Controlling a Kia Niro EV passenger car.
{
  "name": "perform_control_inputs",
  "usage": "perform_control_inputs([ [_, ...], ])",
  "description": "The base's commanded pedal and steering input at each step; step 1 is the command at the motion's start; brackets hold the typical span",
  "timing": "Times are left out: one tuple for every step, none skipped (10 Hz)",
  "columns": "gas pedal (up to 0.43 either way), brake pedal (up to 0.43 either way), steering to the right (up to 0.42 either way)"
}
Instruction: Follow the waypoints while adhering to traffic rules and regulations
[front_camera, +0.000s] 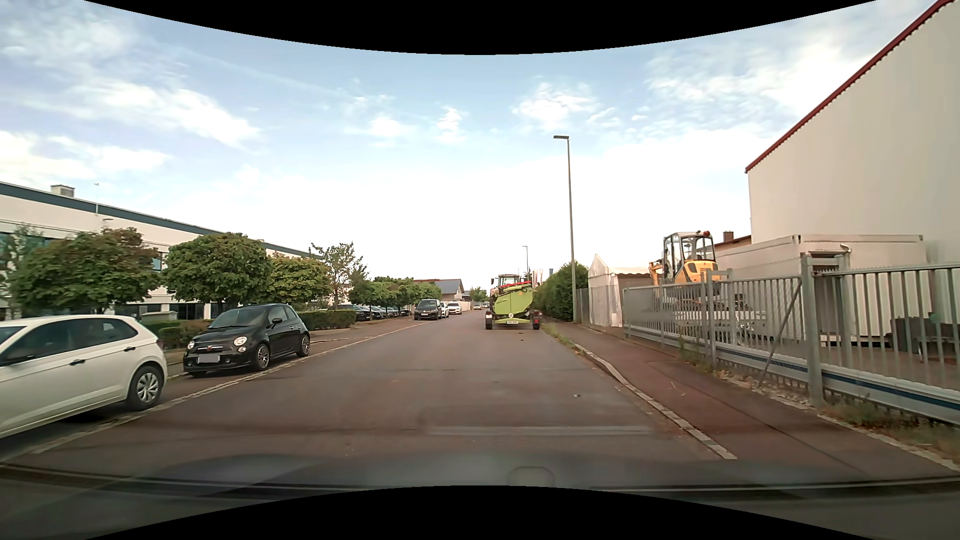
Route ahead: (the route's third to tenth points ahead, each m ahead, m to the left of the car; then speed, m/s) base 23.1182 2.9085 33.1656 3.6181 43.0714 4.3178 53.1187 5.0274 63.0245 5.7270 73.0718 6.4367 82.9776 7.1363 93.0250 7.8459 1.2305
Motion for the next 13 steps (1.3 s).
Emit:
perform_control_inputs([
  [0.150,0.000,-0.278],
  [0.150,0.000,-0.278],
  [0.150,0.000,-0.278],
  [0.150,0.000,-0.277],
  [0.150,0.000,-0.276],
  [0.150,0.000,-0.274],
  [0.157,0.000,-0.273],
  [0.157,0.000,-0.269],
  [0.169,0.000,-0.270],
  [0.177,0.000,-0.271],
  [0.189,0.000,-0.269],
  [0.189,0.000,-0.261],
  [0.189,0.000,-0.251],
])
